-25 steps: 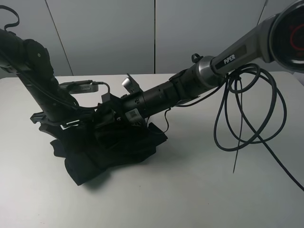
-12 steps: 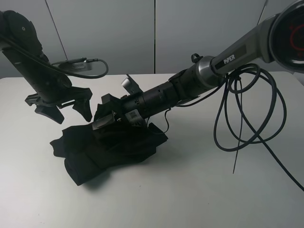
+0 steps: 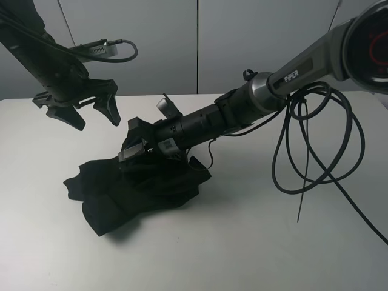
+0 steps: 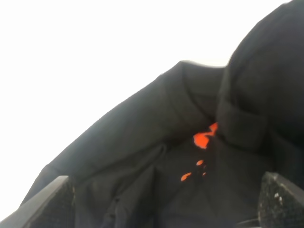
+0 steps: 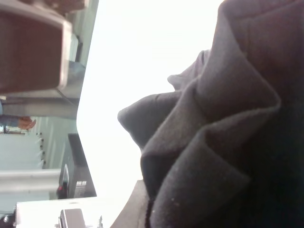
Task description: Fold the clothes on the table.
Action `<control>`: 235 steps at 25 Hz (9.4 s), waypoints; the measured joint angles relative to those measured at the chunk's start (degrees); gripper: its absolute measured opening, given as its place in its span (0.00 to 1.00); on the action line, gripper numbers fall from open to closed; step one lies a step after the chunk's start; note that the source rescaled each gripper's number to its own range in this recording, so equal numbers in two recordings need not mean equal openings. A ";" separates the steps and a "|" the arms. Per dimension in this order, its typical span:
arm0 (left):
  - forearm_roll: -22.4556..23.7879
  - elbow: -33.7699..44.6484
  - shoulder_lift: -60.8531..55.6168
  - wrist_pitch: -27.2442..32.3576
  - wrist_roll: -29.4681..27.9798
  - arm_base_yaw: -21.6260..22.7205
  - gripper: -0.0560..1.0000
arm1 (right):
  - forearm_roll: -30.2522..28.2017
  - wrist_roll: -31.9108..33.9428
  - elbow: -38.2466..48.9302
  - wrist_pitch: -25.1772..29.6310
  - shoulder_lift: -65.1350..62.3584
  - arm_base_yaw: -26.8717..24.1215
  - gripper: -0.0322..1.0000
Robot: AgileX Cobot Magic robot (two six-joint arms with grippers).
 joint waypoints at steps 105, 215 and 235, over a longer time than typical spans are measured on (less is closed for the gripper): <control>-0.55 -0.71 0.00 0.89 3.35 0.00 1.00 | -64.75 -4.09 5.61 -24.40 -18.98 15.01 0.03; 6.63 17.30 -58.02 5.64 6.07 0.00 1.00 | -11.04 -18.48 43.66 -53.88 -65.32 4.94 0.99; 6.90 24.68 -70.49 14.36 5.92 0.00 1.00 | -32.19 -47.42 37.05 -65.86 -63.68 4.73 0.81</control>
